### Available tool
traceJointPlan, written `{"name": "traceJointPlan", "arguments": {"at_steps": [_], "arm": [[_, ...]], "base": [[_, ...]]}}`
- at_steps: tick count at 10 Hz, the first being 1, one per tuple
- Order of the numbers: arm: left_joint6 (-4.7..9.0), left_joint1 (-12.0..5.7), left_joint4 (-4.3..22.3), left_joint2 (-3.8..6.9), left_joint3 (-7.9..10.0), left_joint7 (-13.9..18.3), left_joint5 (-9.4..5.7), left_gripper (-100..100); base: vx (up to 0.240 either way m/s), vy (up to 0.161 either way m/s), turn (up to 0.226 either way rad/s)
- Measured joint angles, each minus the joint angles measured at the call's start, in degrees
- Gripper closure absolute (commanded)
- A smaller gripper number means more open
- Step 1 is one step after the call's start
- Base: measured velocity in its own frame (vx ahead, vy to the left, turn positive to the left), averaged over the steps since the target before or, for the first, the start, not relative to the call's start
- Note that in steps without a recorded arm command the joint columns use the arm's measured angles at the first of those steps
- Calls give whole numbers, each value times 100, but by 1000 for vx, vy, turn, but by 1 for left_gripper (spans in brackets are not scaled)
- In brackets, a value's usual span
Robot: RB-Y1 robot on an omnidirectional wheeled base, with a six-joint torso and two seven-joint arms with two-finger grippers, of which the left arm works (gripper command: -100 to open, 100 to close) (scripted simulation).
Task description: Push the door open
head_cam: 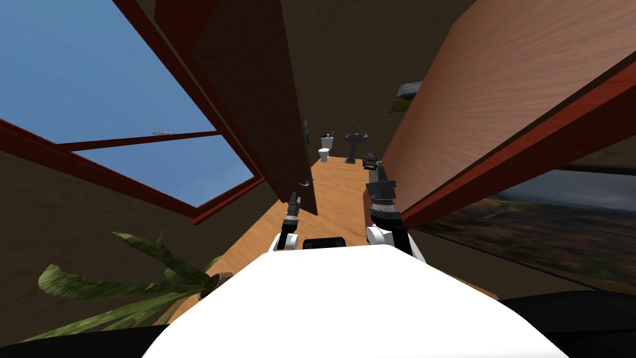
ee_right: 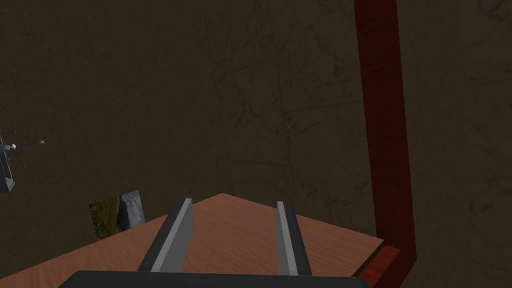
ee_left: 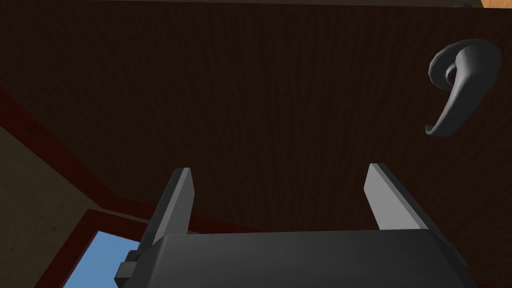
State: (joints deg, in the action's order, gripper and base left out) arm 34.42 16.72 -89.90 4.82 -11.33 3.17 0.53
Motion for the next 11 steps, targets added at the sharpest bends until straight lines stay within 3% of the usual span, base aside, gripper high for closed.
{"name": "traceJointPlan", "arguments": {"at_steps": [3,8,11], "arm": [[116,-88,484,62,-106,39,12,-100],[370,-341,1430,42,-283,32,54,-100],[434,-456,1832,44,-379,39,74,-100]], "base": [[77,102,-90],[68,119,-87],[63,114,-74]]}}
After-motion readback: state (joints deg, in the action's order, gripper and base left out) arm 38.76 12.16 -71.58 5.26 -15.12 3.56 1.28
